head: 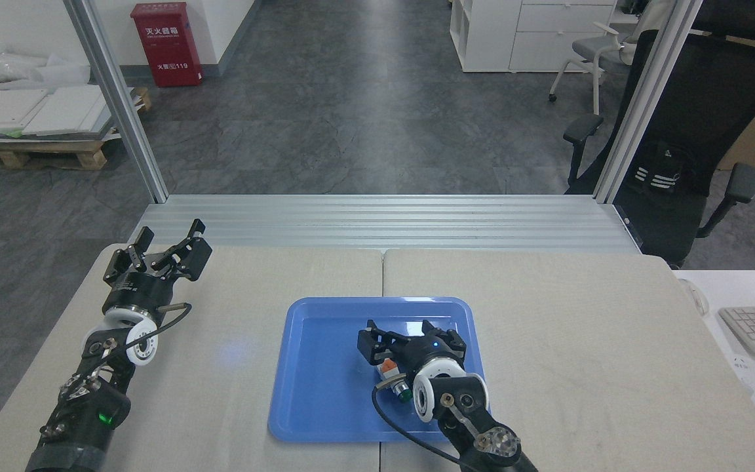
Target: Pick up switch part and place in tray
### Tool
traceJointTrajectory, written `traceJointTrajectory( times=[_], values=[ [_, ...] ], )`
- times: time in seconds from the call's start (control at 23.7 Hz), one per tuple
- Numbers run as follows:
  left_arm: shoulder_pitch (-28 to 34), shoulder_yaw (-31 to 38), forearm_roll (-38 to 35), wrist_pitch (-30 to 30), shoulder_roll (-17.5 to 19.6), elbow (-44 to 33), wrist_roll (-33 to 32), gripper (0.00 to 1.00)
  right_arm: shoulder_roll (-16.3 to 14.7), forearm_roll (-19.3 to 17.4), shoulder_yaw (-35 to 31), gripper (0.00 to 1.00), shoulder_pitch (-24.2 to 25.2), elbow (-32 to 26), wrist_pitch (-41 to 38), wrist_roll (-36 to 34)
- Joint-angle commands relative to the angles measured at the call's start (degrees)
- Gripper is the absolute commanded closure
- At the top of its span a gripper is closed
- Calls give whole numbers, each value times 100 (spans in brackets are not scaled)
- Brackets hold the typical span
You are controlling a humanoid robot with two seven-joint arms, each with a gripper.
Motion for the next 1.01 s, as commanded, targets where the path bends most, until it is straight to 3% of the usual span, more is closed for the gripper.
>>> traceJointTrajectory(
  times=[0.0, 0.17, 0.34, 0.55, 0.97],
  values=[
    [0, 0, -4, -4, 0, 0, -1, 0, -126, -25, -1102, 1, -657, 104, -1200, -970],
    [0, 0, -4, -4, 0, 0, -1, 0, -1407, -60, -2210, 1, -983, 1043, -3503, -2069],
    [0, 8, -4, 4, 0, 0, -1, 0, -2121, -121, -2545, 1, -992, 1958, -3991, -2694],
    [0, 0, -4, -5, 0, 0, -1, 0, -2473, -982, -2590, 1, -711, 2047, -4052, -2704],
    [0, 8, -4, -5, 0, 0, -1, 0, -2491, -1071, -2616, 1, -720, 2056, -4087, -2765]
  ],
)
